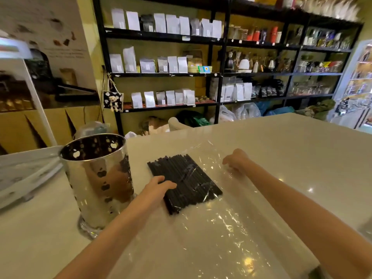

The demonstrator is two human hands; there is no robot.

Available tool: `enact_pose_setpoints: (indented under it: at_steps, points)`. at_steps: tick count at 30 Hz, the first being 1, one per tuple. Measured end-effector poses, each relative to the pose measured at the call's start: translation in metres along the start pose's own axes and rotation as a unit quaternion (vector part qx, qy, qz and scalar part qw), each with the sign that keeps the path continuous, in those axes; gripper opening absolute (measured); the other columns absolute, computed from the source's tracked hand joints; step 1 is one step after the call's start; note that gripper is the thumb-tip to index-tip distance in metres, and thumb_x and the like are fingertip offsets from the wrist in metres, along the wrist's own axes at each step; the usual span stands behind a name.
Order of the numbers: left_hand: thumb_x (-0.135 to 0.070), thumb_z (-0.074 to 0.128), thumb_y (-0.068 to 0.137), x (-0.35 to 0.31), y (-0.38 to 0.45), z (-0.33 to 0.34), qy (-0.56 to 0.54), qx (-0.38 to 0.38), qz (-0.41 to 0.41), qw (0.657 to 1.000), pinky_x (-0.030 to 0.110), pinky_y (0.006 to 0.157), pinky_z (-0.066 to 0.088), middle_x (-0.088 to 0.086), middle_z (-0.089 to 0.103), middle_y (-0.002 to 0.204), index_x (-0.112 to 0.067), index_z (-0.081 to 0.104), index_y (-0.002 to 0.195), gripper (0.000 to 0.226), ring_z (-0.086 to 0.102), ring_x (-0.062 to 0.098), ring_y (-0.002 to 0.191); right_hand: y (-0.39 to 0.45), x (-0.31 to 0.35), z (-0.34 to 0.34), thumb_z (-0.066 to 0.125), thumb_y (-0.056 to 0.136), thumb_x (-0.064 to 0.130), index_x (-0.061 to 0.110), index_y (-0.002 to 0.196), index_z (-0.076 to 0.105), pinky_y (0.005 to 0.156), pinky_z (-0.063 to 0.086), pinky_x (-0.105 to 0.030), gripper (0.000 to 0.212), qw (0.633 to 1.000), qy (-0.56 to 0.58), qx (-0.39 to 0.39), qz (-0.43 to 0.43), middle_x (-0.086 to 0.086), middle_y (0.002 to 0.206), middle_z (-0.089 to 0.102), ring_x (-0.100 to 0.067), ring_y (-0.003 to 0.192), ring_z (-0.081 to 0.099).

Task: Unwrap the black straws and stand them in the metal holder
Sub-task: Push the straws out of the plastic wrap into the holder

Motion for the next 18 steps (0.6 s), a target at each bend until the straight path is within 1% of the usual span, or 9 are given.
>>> enact_pose_setpoints:
  at_steps: [2, 3, 4, 6, 8, 10, 14, 16, 18]
  points:
    - [-0.013, 0.054, 0.084, -0.003, -0.003, -0.003, -0.168, 0.032, -0.052, 0.984, 0.039, 0.102, 0.038, 0.013, 0.054, 0.126, -0.009, 0.046, 0.124, 0.041, 0.047, 0.026, 0.121, 0.002, 0.012, -0.002, 0.062, 0.078, 0.009, 0.005, 0.061, 0.045, 0.047, 0.033, -0.023, 0.024, 1.0, 0.023, 0.002, -0.007, -0.009, 0.061, 0.047, -0.02, 0.05, 0.042]
    - [-0.012, 0.053, 0.083, -0.005, -0.005, -0.004, -0.238, 0.049, -0.069, 0.968, 0.039, 0.096, 0.043, 0.014, 0.064, 0.106, -0.007, 0.052, 0.114, 0.03, 0.055, 0.026, 0.108, 0.0, 0.021, -0.005, 0.062, 0.078, 0.01, 0.006, 0.062, 0.047, 0.046, 0.032, -0.023, 0.023, 0.999, 0.031, 0.003, -0.021, -0.009, 0.061, 0.048, -0.019, 0.049, 0.041]
    - [-0.011, 0.052, 0.083, -0.007, -0.006, -0.004, -0.283, 0.055, -0.083, 0.954, 0.038, 0.088, 0.047, 0.014, 0.068, 0.087, -0.006, 0.055, 0.103, 0.02, 0.059, 0.027, 0.095, -0.004, 0.033, -0.008, 0.061, 0.079, 0.011, 0.005, 0.064, 0.05, 0.045, 0.033, -0.023, 0.02, 0.999, 0.033, 0.007, -0.041, -0.01, 0.063, 0.051, -0.019, 0.049, 0.042]
    - [-0.011, 0.052, 0.082, -0.012, -0.007, -0.003, -0.317, 0.041, -0.107, 0.942, 0.036, 0.071, 0.049, 0.015, 0.063, 0.075, -0.007, 0.053, 0.089, 0.008, 0.059, 0.028, 0.076, -0.015, 0.062, -0.016, 0.059, 0.081, 0.011, 0.003, 0.069, 0.055, 0.043, 0.033, -0.024, 0.016, 0.996, 0.024, 0.02, -0.088, -0.01, 0.066, 0.058, -0.017, 0.049, 0.043]
    - [-0.012, 0.053, 0.08, -0.015, -0.004, 0.001, -0.325, 0.015, -0.111, 0.939, 0.035, 0.059, 0.047, 0.015, 0.055, 0.073, -0.007, 0.05, 0.082, 0.006, 0.055, 0.026, 0.065, -0.029, 0.093, -0.026, 0.058, 0.083, 0.01, 0.003, 0.069, 0.056, 0.041, 0.032, -0.024, 0.016, 0.99, 0.002, 0.027, -0.138, -0.009, 0.067, 0.06, -0.015, 0.047, 0.041]
    - [-0.014, 0.052, 0.08, -0.019, 0.0, 0.009, -0.352, 0.02, -0.114, 0.929, 0.036, 0.059, 0.046, 0.014, 0.054, 0.07, -0.006, 0.049, 0.078, 0.009, 0.053, 0.026, 0.064, -0.043, 0.123, -0.036, 0.058, 0.083, 0.01, 0.002, 0.068, 0.057, 0.041, 0.031, -0.022, 0.017, 0.983, -0.015, 0.027, -0.183, -0.011, 0.07, 0.059, -0.014, 0.047, 0.04]
    - [-0.024, 0.054, 0.079, -0.022, 0.012, 0.022, -0.438, 0.063, -0.149, 0.884, 0.048, 0.077, 0.047, 0.02, 0.056, 0.087, 0.002, 0.042, 0.091, 0.031, 0.057, 0.035, 0.084, -0.07, 0.17, -0.066, 0.061, 0.08, 0.01, -0.006, 0.082, 0.066, 0.04, 0.035, -0.018, 0.017, 0.965, 0.024, 0.0, -0.26, -0.013, 0.07, 0.057, -0.016, 0.054, 0.046]
    - [-0.028, 0.055, 0.077, -0.023, 0.018, 0.026, -0.47, 0.094, -0.152, 0.864, 0.051, 0.086, 0.043, 0.024, 0.054, 0.1, -0.003, 0.034, 0.108, 0.045, 0.056, 0.039, 0.095, -0.08, 0.187, -0.076, 0.061, 0.081, 0.01, -0.004, 0.081, 0.068, 0.042, 0.038, -0.014, 0.015, 0.952, 0.048, -0.045, -0.3, -0.008, 0.066, 0.061, -0.012, 0.055, 0.05]
    - [-0.032, 0.056, 0.074, -0.023, 0.021, 0.032, -0.486, 0.119, -0.145, 0.854, 0.049, 0.094, 0.042, 0.023, 0.054, 0.115, 0.003, 0.035, 0.118, 0.06, 0.053, 0.038, 0.107, -0.086, 0.199, -0.079, 0.06, 0.081, 0.007, -0.003, 0.077, 0.069, 0.052, 0.045, -0.017, 0.014, 0.938, 0.021, -0.09, -0.333, -0.008, 0.07, 0.066, -0.01, 0.061, 0.056]
Point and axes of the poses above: each hand's wrist, its own y-axis towards the middle knuckle, its own z-axis out of the palm, x = y × z, the point moved 4 cm from there along y, towards the middle knuckle
